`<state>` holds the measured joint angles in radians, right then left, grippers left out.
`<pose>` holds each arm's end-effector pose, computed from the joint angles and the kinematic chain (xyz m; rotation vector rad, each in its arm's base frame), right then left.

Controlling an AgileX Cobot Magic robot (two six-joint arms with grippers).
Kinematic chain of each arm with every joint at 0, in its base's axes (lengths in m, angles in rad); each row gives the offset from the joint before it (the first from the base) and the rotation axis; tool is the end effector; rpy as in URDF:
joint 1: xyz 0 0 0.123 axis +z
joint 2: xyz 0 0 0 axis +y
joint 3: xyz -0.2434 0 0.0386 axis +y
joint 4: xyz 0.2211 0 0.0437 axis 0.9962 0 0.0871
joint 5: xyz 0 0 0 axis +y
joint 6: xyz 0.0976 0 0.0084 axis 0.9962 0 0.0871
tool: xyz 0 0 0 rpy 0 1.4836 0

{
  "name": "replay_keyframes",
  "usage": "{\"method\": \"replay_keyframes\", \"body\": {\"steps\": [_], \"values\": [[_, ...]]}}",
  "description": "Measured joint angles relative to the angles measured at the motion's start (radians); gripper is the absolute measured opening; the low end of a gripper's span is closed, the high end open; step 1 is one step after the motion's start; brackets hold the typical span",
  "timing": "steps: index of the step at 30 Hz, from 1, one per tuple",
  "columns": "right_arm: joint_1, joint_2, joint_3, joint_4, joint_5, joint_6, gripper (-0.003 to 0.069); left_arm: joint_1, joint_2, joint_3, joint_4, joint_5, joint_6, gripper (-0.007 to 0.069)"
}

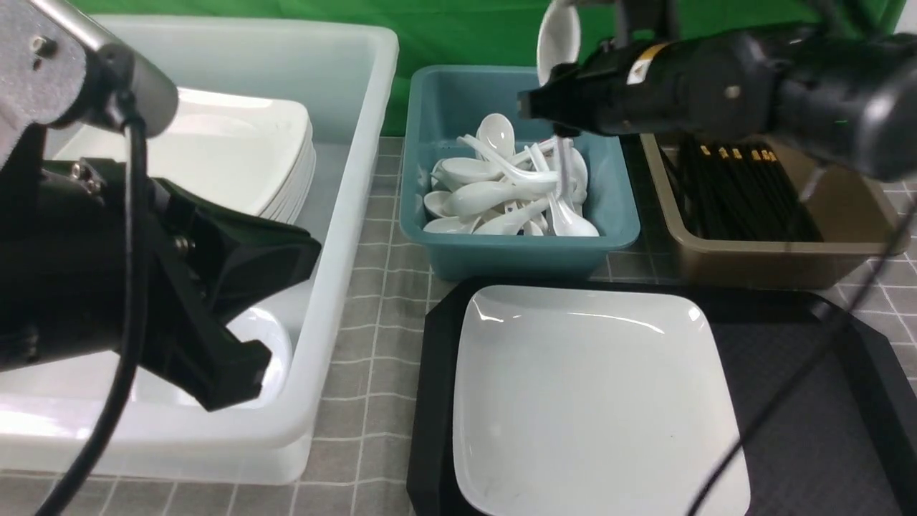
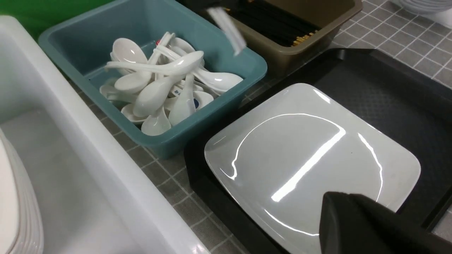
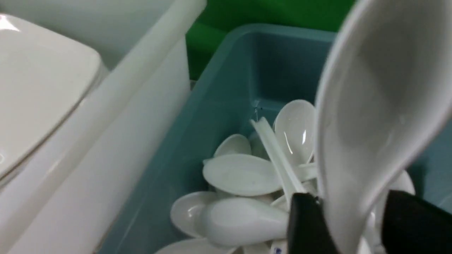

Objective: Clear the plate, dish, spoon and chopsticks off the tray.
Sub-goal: Use the right arm to put the soup spoon into the small storage box in the middle, then use the left arm to grab a plate from the dinner plate

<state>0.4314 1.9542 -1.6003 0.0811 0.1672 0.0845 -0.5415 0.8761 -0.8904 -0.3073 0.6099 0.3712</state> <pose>0.3975 0.1845 0.2574 -0.2783 2.0069 0.3932 0.1451 -0.1071 0.3364 0.7740 1.9287 -0.4407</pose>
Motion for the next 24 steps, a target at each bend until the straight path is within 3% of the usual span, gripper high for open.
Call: {"method": "replay_keyframes", "body": {"steps": [1, 4, 6, 10, 12, 15, 16, 17, 19, 24], "values": [[-0.002, 0.037, -0.035, 0.0, 0.048, 0.002, 0.0483, 0.0, 0.0, 0.0, 0.0, 0.003, 0.002, 0.0006], [-0.004, 0.051, -0.07, -0.001, 0.155, -0.002, 0.0529, 0.0, 0.002, 0.0, 0.008, 0.021, 0.026, 0.0006], [-0.004, 0.011, -0.084, -0.001, 0.276, -0.059, 0.0472, 0.0, 0.018, 0.0, 0.011, 0.037, 0.067, 0.0006], [0.003, -0.145, -0.088, -0.001, 0.584, -0.24, 0.0175, -0.024, 0.097, 0.0, -0.016, 0.036, 0.182, 0.0006], [0.011, -0.234, -0.06, -0.003, 0.707, -0.274, 0.0079, -0.076, 0.166, -0.001, -0.019, 0.036, 0.235, 0.0006], [0.02, -0.362, 0.011, -0.003, 0.77, -0.286, 0.0047, -0.159, 0.253, -0.005, 0.001, 0.039, 0.283, 0.0006], [0.021, -0.467, 0.1, -0.003, 0.791, -0.278, 0.005, -0.237, 0.327, -0.017, 0.04, 0.044, 0.296, 0.0006], [0.021, -0.494, 0.11, -0.003, 0.793, -0.273, 0.0052, -0.246, 0.336, -0.019, 0.045, 0.047, 0.296, 0.0006], [0.021, -0.676, 0.271, -0.008, 0.8, -0.233, 0.0064, -0.363, 0.469, -0.062, 0.131, 0.067, 0.26, 0.0006], [0.021, -0.939, 0.501, -0.009, 0.784, -0.184, 0.007, -0.437, 0.655, -0.14, 0.247, 0.085, 0.236, 0.0057]]}}
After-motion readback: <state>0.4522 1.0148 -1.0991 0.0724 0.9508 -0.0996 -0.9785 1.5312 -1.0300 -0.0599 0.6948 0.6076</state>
